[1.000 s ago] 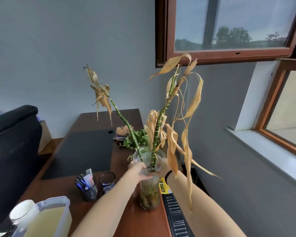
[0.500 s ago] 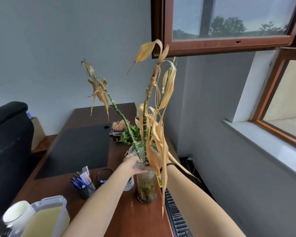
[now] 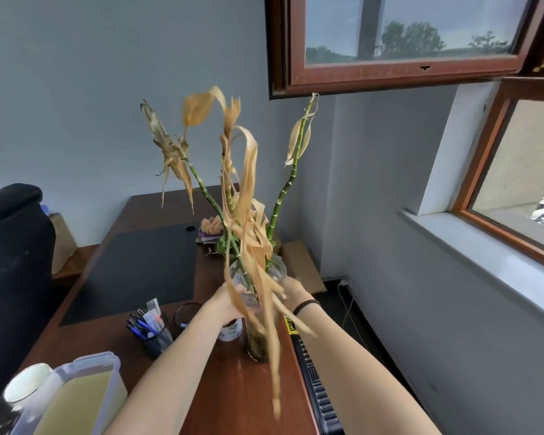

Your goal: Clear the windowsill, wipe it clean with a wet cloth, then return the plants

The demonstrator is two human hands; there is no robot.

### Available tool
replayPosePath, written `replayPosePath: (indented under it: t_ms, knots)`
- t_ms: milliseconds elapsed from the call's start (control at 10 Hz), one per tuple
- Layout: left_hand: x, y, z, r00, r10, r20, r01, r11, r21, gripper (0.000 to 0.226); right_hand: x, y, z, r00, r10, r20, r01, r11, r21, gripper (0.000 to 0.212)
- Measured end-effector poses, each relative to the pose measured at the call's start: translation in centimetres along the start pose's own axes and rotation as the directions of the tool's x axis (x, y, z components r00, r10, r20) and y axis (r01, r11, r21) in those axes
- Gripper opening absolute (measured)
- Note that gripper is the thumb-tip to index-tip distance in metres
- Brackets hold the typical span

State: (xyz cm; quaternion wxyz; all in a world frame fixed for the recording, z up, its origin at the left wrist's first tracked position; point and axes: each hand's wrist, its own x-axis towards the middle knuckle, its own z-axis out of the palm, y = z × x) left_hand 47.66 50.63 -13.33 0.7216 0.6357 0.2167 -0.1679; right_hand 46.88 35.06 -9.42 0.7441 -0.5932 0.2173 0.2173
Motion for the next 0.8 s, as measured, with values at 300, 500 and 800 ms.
replayPosePath:
  t_ms: [300, 500, 800]
  knots:
    - [-2.5, -0.9, 1.2, 0.999, 0.037, -0.037, -0.045, 0.973, -0.228, 0.050, 0.7, 1.5, 0.3, 0.996, -0.077, -0.046, 0.078, 0.997, 0.017, 0.020]
    - [-4.8, -1.7, 1.8, 0.995, 0.065, -0.070, -0.076, 0.983, -0.167, 0.049, 2.5, 3.0, -2.1, 0.999, 0.022, 0.041, -0.021, 1.000, -0.013, 0.037]
    - [-10.6, -1.7, 2.6, 0.981, 0.145, -0.131, -0.160, 0.980, -0.119, 0.041, -5.6, 1.8, -3.4, 0.992, -0.120, 0.046, 0.120, 0.993, -0.007, 0.028]
